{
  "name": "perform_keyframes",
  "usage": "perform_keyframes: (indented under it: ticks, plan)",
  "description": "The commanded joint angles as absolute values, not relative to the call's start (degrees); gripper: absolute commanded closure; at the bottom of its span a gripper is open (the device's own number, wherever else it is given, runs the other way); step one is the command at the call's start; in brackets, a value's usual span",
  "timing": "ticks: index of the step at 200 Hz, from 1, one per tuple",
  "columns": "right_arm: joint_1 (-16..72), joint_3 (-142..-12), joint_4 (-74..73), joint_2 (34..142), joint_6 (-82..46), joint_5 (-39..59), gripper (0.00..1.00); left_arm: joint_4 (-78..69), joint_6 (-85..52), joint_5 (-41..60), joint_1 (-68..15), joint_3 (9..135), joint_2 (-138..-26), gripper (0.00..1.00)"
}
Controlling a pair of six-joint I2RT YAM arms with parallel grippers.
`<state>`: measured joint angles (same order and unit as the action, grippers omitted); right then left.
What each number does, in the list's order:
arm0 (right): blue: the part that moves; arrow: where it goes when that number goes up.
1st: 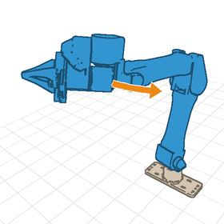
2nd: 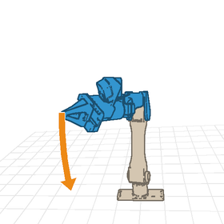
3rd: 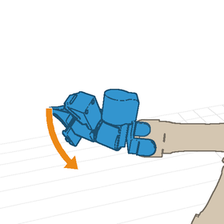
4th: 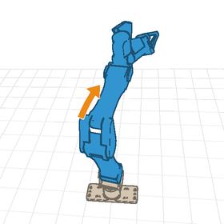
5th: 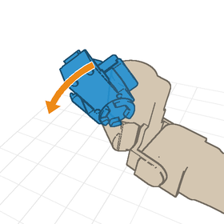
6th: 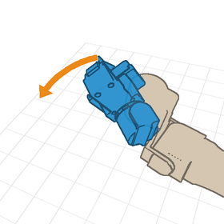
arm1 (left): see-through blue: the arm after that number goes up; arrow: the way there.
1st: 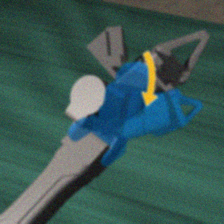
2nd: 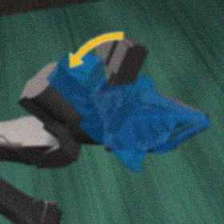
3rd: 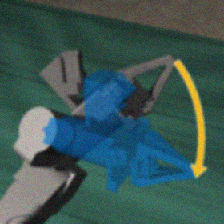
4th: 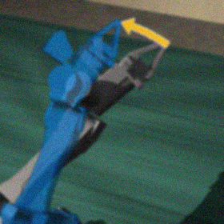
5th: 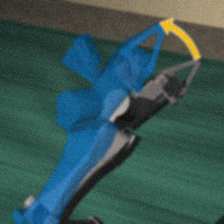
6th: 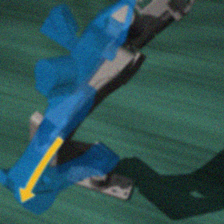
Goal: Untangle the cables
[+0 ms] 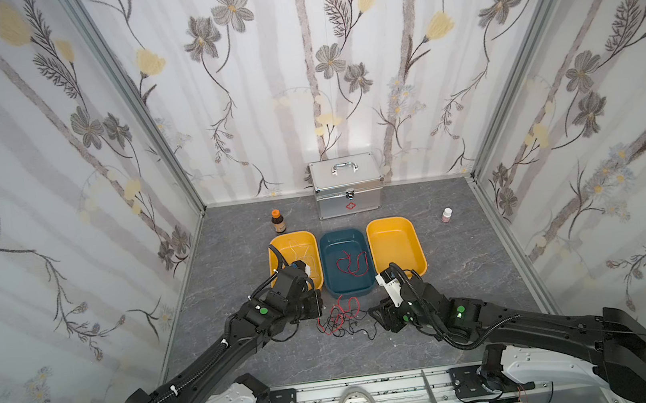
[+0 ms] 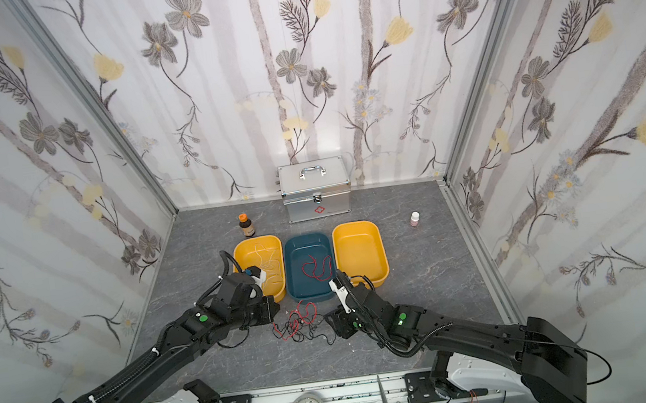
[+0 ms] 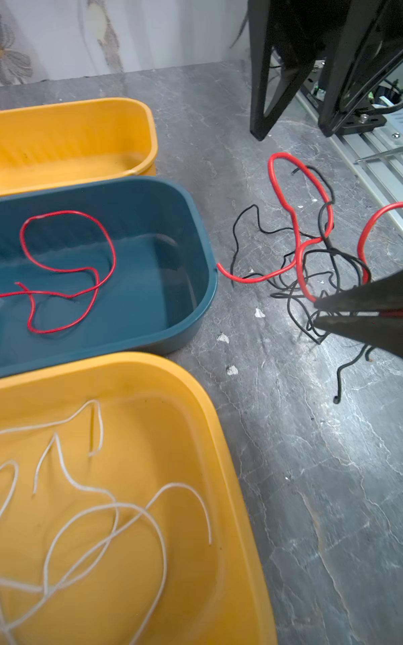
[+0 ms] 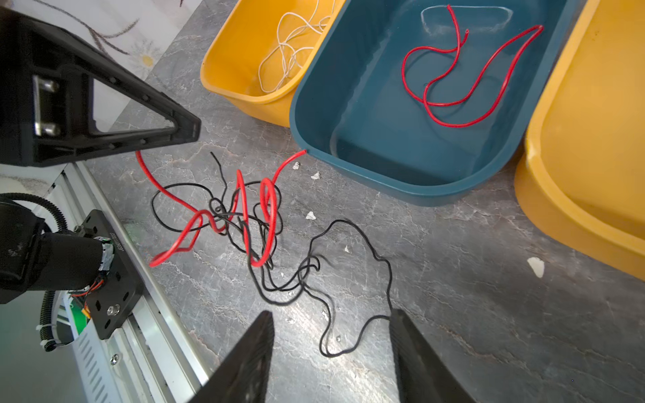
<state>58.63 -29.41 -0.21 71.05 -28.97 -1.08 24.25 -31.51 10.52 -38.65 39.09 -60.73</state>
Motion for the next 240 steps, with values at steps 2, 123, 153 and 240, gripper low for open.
perform_keyframes:
  ticks: [2, 123, 153, 240]
  plan:
    - [59.3, -30.6, -6.1, 72.8, -27.7, 3.3, 0.45, 24.6, -29.2, 10.1, -40.7, 40.9, -62.9, 1.00]
    - [62.2, -33.4, 1.2, 73.1, -27.2, -6.8, 0.47, 19.8, -32.5, 8.5, -44.9, 46.4, -77.7, 1.00]
    - [62.6, -32.2, -0.1, 71.3, -26.0, -5.3, 0.50, 18.5, -33.6, 9.0, -45.0, 47.7, -81.4, 1.00]
    - [67.0, -31.2, -8.0, 79.5, -21.1, -5.6, 0.56, 16.9, -33.8, 11.2, -45.2, 49.7, -85.6, 1.00]
